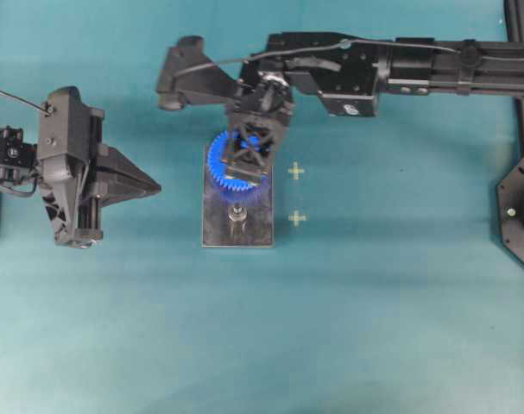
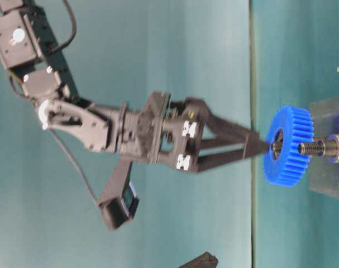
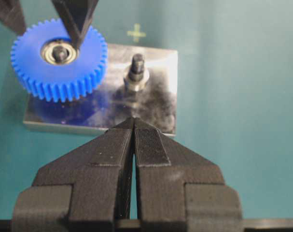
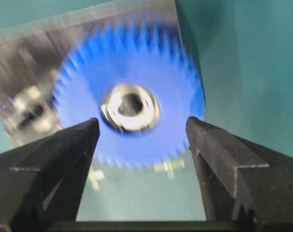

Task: Fit the large gear onto the shaft.
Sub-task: 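Lower the gear onto the upper shaft, aligning the bearing, then open the right gripper and raise it off the gear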

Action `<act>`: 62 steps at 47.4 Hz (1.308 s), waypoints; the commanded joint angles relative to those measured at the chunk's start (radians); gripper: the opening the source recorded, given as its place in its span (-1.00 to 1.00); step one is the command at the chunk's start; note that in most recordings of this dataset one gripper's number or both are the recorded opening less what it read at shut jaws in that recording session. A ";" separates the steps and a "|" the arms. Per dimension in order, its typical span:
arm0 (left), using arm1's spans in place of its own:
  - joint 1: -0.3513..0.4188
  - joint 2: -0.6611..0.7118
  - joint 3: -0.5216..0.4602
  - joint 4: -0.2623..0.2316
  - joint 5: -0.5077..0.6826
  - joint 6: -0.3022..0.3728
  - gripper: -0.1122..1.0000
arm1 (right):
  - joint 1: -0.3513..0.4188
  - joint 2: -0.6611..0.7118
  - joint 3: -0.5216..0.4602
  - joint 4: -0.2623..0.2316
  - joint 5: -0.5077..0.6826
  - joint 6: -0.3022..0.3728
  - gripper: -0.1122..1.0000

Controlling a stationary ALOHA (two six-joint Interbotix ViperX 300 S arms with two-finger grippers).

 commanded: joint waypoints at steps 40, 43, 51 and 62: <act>0.000 -0.021 -0.002 0.003 -0.008 -0.003 -0.80 | 0.006 0.063 -0.089 0.025 -0.002 0.006 0.59; 0.000 -0.025 -0.002 0.003 -0.008 -0.003 -0.80 | 0.009 0.067 -0.089 0.023 -0.002 0.009 0.60; 0.000 -0.029 -0.002 0.003 -0.008 -0.003 -0.80 | 0.009 0.064 -0.104 0.023 0.000 0.011 0.60; 0.000 -0.031 -0.002 0.003 -0.008 -0.003 -0.80 | 0.028 0.067 -0.117 0.018 0.037 0.034 0.59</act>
